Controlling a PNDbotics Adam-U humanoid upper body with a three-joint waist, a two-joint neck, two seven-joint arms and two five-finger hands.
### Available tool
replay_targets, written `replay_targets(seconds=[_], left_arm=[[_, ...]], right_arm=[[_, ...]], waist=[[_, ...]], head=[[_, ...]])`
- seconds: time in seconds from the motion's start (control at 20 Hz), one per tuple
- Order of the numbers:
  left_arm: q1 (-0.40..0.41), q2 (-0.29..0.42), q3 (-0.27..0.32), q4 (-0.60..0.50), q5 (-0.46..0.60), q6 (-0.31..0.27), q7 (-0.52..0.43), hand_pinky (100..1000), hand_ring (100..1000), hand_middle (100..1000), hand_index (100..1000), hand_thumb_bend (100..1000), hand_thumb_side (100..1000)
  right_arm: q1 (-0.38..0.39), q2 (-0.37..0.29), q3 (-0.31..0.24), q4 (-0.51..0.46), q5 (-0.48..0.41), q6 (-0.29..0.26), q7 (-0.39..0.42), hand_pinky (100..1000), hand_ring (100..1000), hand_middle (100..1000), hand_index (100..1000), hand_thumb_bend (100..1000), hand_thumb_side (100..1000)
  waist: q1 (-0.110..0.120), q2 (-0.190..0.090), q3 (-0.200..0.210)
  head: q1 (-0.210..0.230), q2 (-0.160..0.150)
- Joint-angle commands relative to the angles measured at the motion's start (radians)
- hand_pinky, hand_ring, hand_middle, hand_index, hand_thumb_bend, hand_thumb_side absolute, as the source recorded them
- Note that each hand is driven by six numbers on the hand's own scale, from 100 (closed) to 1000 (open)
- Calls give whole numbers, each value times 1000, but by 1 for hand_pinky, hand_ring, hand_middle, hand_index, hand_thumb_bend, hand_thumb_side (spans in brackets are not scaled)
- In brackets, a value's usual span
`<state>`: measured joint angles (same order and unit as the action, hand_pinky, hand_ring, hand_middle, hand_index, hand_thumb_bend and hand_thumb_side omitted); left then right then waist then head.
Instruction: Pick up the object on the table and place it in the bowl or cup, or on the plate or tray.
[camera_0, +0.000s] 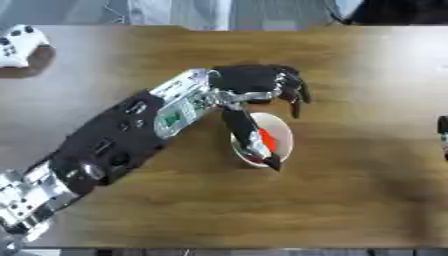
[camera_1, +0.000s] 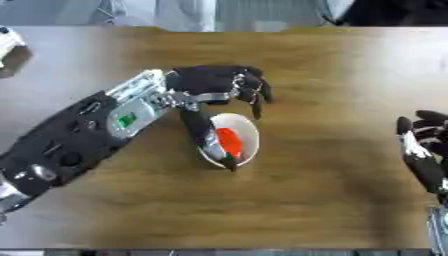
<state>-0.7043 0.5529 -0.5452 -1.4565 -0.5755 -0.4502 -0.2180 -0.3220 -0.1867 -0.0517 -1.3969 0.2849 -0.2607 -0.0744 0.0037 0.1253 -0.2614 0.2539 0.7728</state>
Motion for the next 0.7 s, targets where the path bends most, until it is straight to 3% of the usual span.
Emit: replay_targets(seconds=[0.05,0.45,0.7], left_arm=[[-24,18,9,-9,9,-7,4,1000,896,773,685,779,826],[-30,90,37,-105,24,10,21,1000,810,737,687,763,830],[-1,154,121,-234,171,112,68,983,821,757,686,792,827]], right_arm=[[-11,-27,-8,-11,3,-2,0,165,439,527,704,479,454],[0,-36,-12,-9,3,-1,-2,164,438,526,704,478,453],[9,-41,-14,-10,2,0,-4,166,439,526,704,478,454]], waist=[[-1,-17,2],[4,-27,20],[4,-37,45]], head=[[-11,-3],[-17,-3],[-32,-3]])
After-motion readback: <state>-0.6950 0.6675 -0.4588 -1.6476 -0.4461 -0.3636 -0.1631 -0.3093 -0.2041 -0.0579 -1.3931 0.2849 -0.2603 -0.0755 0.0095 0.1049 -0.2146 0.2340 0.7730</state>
